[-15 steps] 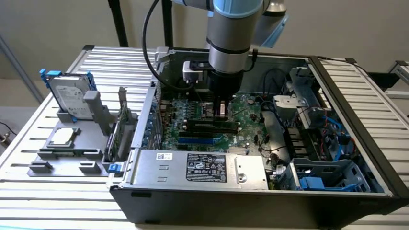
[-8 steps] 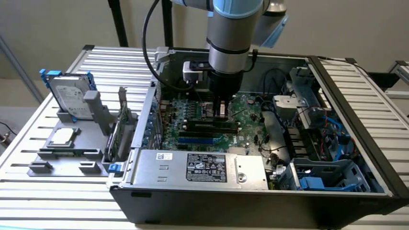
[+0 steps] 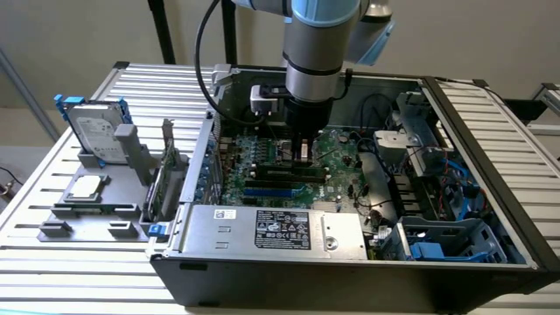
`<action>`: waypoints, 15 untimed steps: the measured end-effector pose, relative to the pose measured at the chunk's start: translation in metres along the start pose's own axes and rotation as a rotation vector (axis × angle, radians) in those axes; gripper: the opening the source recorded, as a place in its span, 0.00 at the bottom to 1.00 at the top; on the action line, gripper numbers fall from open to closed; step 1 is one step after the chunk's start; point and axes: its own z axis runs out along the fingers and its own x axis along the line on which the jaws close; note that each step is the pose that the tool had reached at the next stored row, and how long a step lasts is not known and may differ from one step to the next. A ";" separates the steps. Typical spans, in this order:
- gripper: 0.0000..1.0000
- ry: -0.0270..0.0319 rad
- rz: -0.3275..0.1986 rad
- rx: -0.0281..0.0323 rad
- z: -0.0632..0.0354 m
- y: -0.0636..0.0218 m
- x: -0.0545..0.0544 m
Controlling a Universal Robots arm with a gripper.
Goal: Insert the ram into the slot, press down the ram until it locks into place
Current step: 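Insert the ram into the slot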
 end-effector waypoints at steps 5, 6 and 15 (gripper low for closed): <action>0.13 0.0014 0.000 0.0001 0.0004 0.0000 0.000; 0.15 0.0014 0.000 0.0001 0.0004 0.0000 0.000; 0.21 -0.0013 0.000 0.0000 -0.0208 0.0060 0.002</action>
